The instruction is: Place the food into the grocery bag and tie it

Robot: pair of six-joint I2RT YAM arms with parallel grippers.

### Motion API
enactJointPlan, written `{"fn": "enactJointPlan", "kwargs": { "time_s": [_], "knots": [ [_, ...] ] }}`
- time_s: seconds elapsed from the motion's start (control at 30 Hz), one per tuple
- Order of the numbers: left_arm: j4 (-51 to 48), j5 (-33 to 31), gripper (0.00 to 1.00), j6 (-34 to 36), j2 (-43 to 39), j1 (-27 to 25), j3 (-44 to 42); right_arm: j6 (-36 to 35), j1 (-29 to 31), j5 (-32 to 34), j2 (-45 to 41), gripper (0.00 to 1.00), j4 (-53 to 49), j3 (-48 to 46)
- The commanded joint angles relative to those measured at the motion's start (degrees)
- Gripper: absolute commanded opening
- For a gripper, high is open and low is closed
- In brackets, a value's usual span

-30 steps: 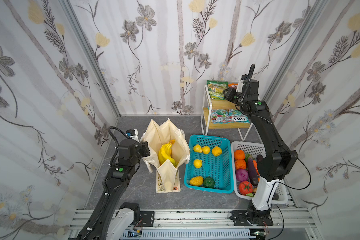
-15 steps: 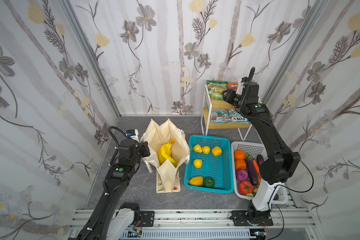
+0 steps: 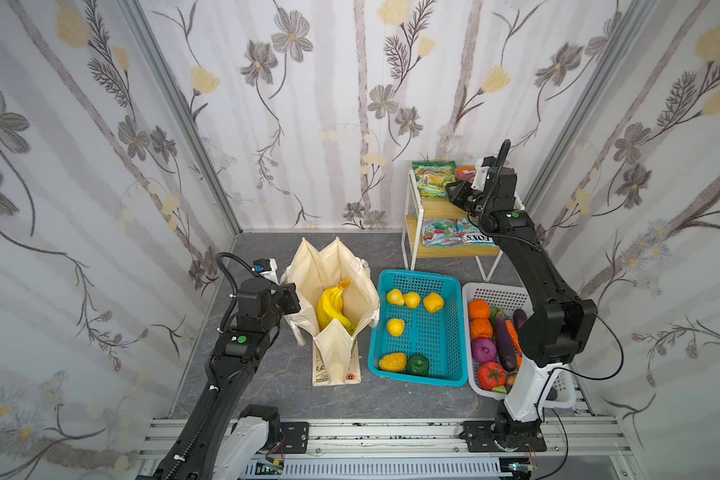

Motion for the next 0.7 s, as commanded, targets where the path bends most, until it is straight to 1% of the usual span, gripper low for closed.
{"fn": "enactJointPlan", "kwargs": {
  "time_s": [0.0, 0.13, 0.27, 0.37, 0.47, 0.67],
  "knots": [
    [-0.6, 0.3, 0.0, 0.1, -0.1, 0.0, -0.2, 2.2, 0.1, -1.5, -2.3, 0.17, 3.5, -3.1],
    [-0.5, 0.4, 0.0, 0.1, -0.1, 0.0, -0.2, 2.2, 0.1, -2.3, -4.3, 0.11, 3.8, -3.4],
    [-0.6, 0.3, 0.0, 0.1, -0.2, -0.1, -0.3, 1.7, 0.3, -2.3, -6.3, 0.08, 2.3, -3.4],
    [-0.6, 0.2, 0.0, 0.1, -0.1, 0.0, -0.2, 1.1, 0.4, -0.8, -8.8, 0.08, 0.7, -4.5],
    [-0.6, 0.3, 0.0, 0.1, -0.1, 0.0, -0.2, 0.4, 0.4, -0.8, -11.0, 0.09, -0.1, -6.7],
    [-0.6, 0.2, 0.0, 0.1, -0.2, 0.0, -0.3, 0.1, 0.4, -2.8, -16.3, 0.11, 2.6, -16.1]
  ]
}}
